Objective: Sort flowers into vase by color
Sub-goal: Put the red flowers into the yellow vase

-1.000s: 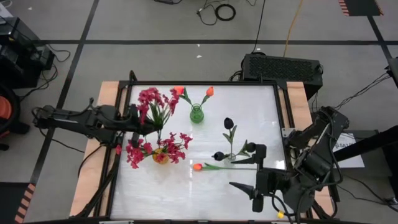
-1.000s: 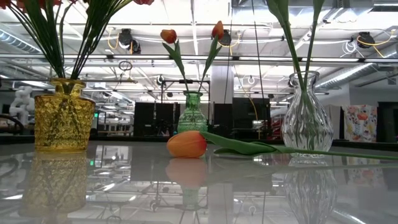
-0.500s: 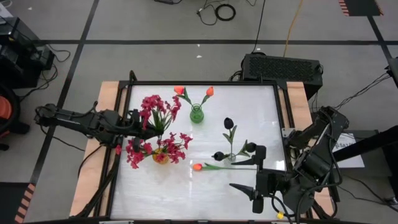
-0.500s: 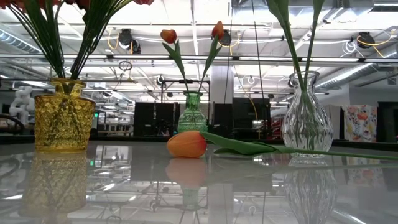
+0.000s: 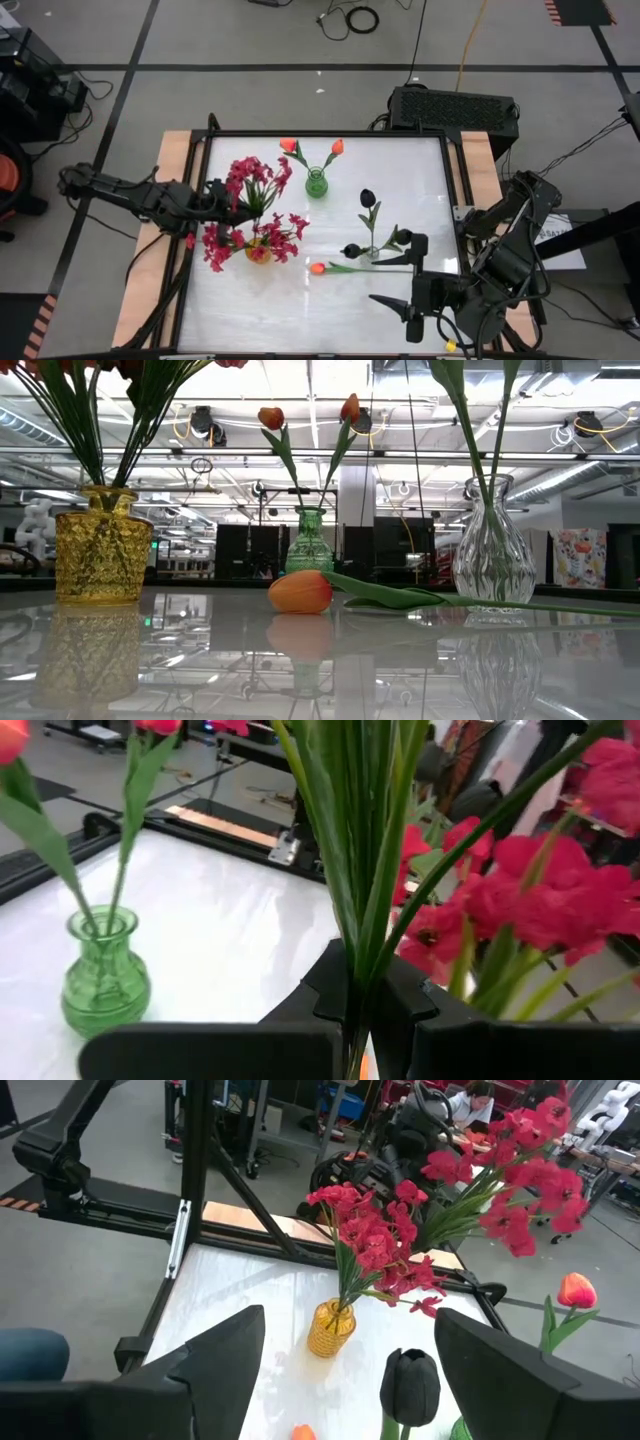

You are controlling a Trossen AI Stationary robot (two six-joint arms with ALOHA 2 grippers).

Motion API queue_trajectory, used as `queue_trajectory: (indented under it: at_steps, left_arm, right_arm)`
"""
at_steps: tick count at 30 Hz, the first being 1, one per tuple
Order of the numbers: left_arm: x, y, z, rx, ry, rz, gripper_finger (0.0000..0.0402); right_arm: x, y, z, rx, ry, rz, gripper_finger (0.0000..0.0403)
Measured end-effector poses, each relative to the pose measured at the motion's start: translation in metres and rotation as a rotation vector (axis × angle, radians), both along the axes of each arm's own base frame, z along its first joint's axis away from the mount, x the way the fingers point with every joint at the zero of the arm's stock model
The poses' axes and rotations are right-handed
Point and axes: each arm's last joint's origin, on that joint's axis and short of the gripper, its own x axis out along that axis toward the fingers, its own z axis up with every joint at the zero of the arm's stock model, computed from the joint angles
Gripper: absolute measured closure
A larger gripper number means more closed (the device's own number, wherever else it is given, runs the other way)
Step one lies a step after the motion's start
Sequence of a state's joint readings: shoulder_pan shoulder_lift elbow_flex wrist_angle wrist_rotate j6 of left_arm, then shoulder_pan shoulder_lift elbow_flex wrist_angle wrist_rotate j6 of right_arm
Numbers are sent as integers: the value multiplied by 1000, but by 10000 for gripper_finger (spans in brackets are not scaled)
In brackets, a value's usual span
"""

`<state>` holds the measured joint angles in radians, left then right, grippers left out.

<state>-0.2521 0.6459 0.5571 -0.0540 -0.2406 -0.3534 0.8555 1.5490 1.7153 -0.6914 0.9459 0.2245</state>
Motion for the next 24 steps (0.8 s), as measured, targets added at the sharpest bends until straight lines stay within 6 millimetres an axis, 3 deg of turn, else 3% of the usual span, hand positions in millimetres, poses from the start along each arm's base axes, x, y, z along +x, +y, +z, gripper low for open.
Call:
queue_trajectory:
  at_steps: [24]
  left_arm:
    - [10, -19, -11, 27, 55, 75, 379]
  right_arm:
    - [1, 1, -4, -8, -1, 3, 118]
